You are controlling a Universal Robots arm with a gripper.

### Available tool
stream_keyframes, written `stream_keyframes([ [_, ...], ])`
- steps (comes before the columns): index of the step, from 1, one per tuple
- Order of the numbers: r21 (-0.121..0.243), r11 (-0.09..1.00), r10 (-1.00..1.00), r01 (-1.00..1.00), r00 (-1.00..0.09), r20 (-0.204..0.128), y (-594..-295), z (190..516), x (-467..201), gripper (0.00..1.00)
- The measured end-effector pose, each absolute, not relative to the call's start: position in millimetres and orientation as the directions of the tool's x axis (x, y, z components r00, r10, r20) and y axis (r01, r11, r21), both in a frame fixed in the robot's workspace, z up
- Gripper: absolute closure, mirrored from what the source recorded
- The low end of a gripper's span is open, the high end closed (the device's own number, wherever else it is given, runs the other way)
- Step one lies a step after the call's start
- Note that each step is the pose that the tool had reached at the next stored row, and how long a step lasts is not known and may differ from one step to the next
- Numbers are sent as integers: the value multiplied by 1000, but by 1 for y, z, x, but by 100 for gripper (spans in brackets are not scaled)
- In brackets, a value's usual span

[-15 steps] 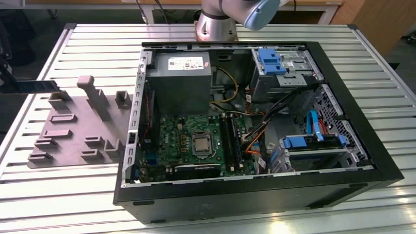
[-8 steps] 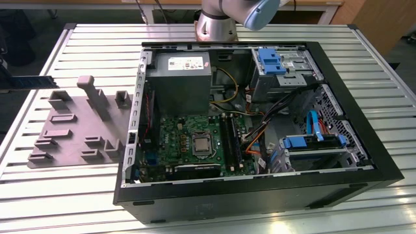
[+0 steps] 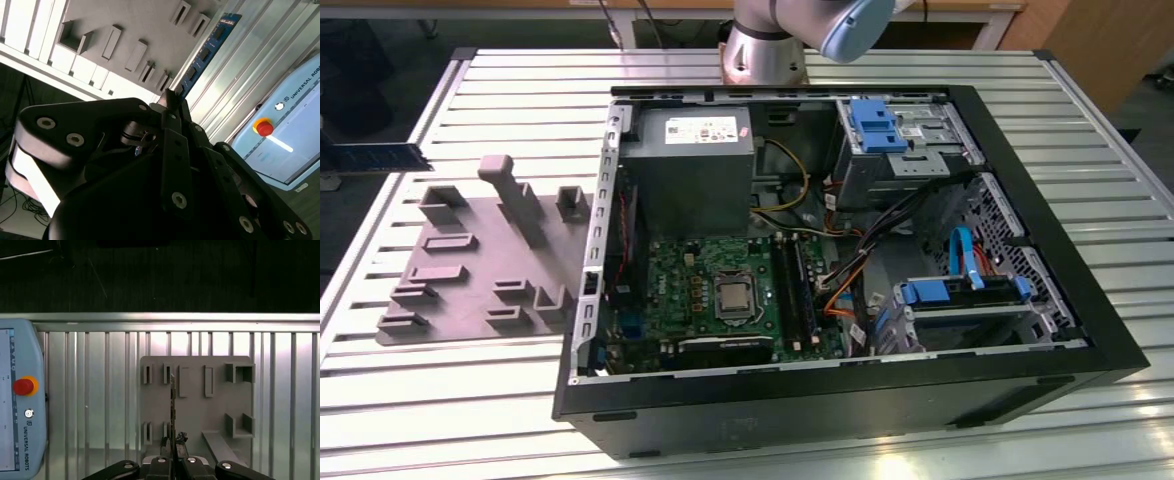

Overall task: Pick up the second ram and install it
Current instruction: 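Pick up the second ram and move it above second insertion slot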

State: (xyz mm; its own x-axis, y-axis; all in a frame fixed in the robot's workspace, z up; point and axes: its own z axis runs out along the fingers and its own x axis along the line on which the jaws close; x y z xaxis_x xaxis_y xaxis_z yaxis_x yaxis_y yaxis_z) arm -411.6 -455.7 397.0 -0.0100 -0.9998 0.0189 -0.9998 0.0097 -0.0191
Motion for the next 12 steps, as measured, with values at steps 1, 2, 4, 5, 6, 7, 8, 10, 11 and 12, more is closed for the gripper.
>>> stream_keyframes([
  [1, -19, 10, -1000, -1000, -10, 19, -456, 398, -412, 86],
  [2, -19, 10, -1000, -1000, -10, 19, -456, 399, -412, 86],
  [4, -19, 10, -1000, -1000, -10, 19, -456, 399, -412, 86],
  [5, -19, 10, -1000, -1000, -10, 19, -456, 399, -412, 86],
  [6, -19, 10, -1000, -1000, -10, 19, -456, 399, -412, 86],
  [7, -19, 10, -1000, -1000, -10, 19, -456, 399, -412, 86],
  [8, -19, 10, -1000, -1000, -10, 19, -456, 399, -411, 86],
  [10, -19, 10, -1000, -1000, -10, 19, -456, 399, -410, 86],
  [11, -19, 10, -1000, -1000, -10, 19, -456, 399, -410, 86],
  [12, -19, 10, -1000, -1000, -10, 19, -456, 399, -409, 86],
])
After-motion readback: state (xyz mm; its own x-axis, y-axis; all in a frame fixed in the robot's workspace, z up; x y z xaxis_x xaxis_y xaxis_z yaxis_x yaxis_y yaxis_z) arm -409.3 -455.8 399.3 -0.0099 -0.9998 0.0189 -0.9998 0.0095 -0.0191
